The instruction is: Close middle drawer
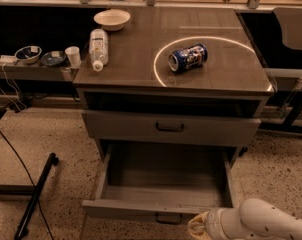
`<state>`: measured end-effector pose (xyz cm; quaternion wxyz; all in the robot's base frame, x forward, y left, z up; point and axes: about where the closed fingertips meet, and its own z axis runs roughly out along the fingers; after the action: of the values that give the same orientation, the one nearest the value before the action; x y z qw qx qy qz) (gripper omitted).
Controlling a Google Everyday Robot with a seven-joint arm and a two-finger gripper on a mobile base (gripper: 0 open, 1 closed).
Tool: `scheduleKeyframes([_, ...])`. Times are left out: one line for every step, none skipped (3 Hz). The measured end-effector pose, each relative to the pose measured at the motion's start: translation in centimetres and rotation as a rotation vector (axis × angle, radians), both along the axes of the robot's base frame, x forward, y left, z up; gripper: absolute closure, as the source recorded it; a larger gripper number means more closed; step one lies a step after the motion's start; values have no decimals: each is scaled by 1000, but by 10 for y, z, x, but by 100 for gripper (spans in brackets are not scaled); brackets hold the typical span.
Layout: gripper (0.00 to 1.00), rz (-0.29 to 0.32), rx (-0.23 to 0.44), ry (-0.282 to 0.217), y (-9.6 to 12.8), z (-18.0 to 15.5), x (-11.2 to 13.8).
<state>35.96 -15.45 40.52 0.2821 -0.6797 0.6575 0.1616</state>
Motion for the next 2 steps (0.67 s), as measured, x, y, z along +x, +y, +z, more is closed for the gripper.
scheduleKeyframes([100, -57, 27, -24, 8, -18, 19])
scheduleKeyframes([100, -67, 33, -26, 9, -21, 22])
